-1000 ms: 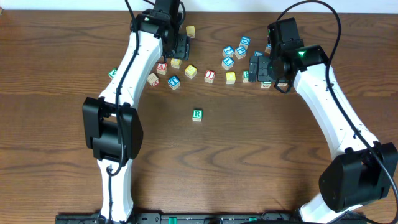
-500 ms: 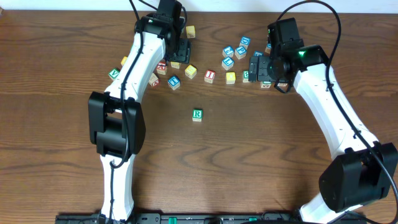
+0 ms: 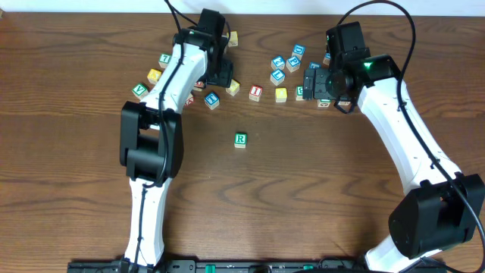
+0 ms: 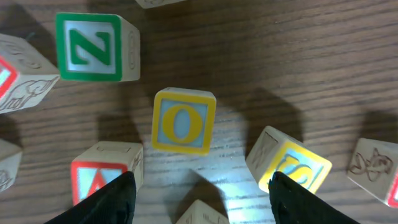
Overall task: Spell out ROBOT
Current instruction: 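Lower the left gripper and grasp the yellow O block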
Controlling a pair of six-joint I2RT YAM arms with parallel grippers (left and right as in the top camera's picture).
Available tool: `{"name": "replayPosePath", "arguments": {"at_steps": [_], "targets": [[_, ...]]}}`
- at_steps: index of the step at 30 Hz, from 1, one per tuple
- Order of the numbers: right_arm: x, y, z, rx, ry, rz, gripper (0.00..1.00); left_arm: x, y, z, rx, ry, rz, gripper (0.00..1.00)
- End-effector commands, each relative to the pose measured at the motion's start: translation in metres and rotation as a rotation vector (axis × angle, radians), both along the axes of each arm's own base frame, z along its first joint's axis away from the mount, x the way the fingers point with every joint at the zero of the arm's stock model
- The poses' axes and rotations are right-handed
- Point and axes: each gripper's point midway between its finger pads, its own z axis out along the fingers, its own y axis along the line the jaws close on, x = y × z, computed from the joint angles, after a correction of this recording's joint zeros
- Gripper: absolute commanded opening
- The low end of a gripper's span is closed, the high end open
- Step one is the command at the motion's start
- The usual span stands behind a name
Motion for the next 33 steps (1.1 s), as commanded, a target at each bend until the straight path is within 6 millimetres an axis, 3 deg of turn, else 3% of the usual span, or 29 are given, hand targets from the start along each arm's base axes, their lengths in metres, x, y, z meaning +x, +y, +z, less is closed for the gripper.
{"name": "replayPosePath", "arguments": {"at_steps": [1, 10, 18, 33], "targets": [[0.004, 0.000, 0.006, -0.010, -0.018, 0.007, 0.99, 0.004, -0.003, -0.004, 0.003, -0.010, -0.023, 0.68], [0.004, 0.000, 0.006, -0.010, -0.018, 0.007, 0.99, 0.017, -0.006, -0.005, 0.006, -0.061, -0.068, 0.67], [0.004, 0.000, 0.006, -0.010, -0.018, 0.007, 0.99, 0.018, -0.006, -0.009, 0.031, -0.080, -0.154, 0.67], [0.004, 0.000, 0.006, -0.010, -0.018, 0.007, 0.99, 0.023, -0.008, -0.019, 0.028, -0.103, -0.161, 0.67]]}}
